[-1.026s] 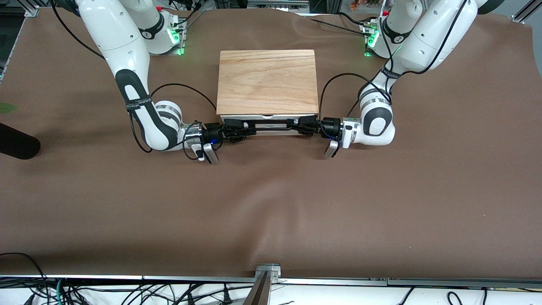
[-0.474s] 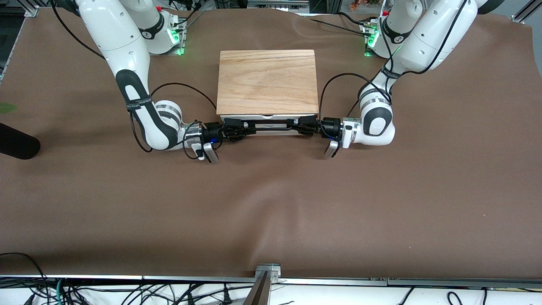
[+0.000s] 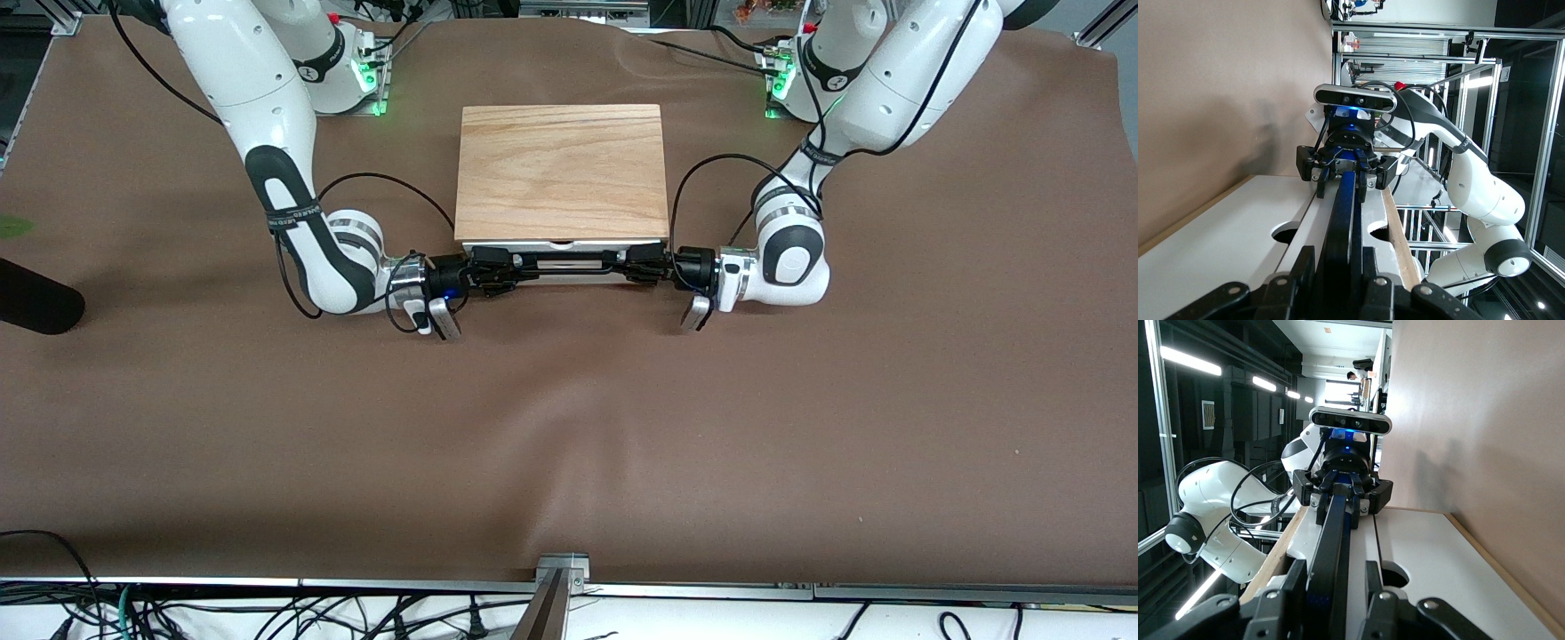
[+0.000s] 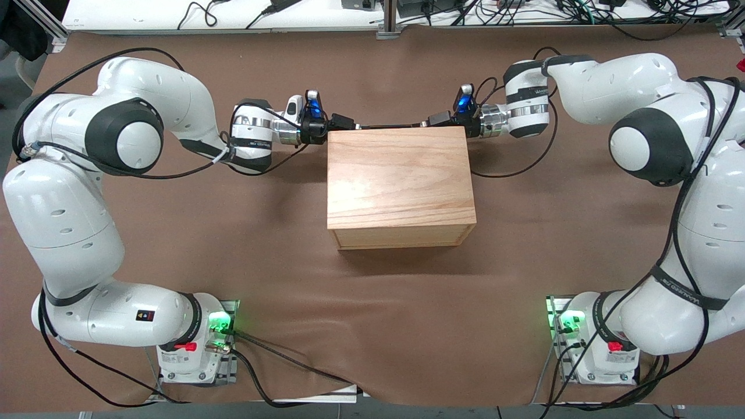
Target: Pull top drawer with both arms simultaneously
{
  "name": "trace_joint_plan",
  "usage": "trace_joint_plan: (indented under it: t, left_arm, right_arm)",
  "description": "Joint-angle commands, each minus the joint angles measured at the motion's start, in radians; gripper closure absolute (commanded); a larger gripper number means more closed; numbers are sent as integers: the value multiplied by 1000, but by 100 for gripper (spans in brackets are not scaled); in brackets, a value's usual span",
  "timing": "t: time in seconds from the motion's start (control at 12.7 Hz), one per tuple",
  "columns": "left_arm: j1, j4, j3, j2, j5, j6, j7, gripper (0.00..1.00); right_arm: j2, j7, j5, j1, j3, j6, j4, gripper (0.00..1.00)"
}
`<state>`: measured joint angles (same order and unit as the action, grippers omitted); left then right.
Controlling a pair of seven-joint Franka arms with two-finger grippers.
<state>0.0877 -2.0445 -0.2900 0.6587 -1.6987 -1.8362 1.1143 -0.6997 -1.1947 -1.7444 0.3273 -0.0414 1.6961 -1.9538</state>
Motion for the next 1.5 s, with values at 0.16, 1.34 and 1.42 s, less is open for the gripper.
trace_joint_plan:
  t: [0.16,1.34,1.42]
  left_arm:
    - [-2,6,-12,-16,-41,-38,-16,100]
    - [-5,90,-3,35,-36,-40,-96,100]
    - [-5,102,2,44,-32,-40,-108,100]
  right_arm:
    - [17,-22,-4,1,-5,-9,-27,88]
    - [-43,90,-17,-10,-2,68,154,100]
    - [-56,105,-17,-10,-2,79,180,100]
